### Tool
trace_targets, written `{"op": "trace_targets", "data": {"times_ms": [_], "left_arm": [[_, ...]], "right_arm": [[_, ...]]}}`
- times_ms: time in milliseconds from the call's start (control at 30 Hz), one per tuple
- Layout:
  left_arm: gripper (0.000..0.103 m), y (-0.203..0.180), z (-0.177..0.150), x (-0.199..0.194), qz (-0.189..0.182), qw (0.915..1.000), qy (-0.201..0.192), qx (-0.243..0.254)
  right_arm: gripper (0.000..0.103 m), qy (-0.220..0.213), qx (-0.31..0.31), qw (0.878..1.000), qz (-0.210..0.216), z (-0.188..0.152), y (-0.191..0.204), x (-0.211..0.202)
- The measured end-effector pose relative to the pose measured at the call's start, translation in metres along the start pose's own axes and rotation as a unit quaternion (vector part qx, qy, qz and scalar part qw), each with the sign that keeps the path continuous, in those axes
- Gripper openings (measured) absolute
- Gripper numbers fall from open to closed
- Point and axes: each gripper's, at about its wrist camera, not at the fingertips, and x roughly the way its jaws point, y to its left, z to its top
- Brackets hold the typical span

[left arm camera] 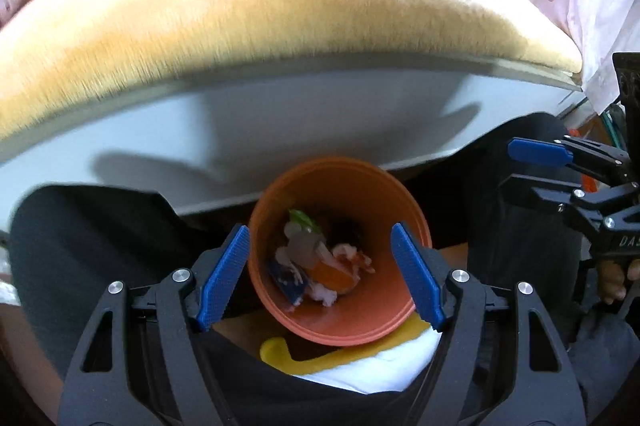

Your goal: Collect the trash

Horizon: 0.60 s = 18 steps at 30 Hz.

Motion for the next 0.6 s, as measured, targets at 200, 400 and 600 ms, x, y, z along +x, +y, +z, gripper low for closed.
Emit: {"op": "trace_targets", "data": {"times_ms": [200,400,600], "left_arm": [[0.083,-0.007,0.045,-0.049,0.022,0.9972,-0.071,0.003],[0.093,-0.006,0.127,-0.105,0.096,0.9731,-0.209,0.014],[0.093,0.014,0.213,-0.103,0.151,0.9467,-0.284,-0.013]], "right_arm": [[0.094,-0.102,-0.02,0.994,-0.02,0.04,0.005,-0.061],[0.098,-0.232,-0.013,0.966,-0.116,0.128,-0.003,-0.113],[0.098,-0.271,0.068,0.937,-0.211,0.208,-0.042,-0.09]]}}
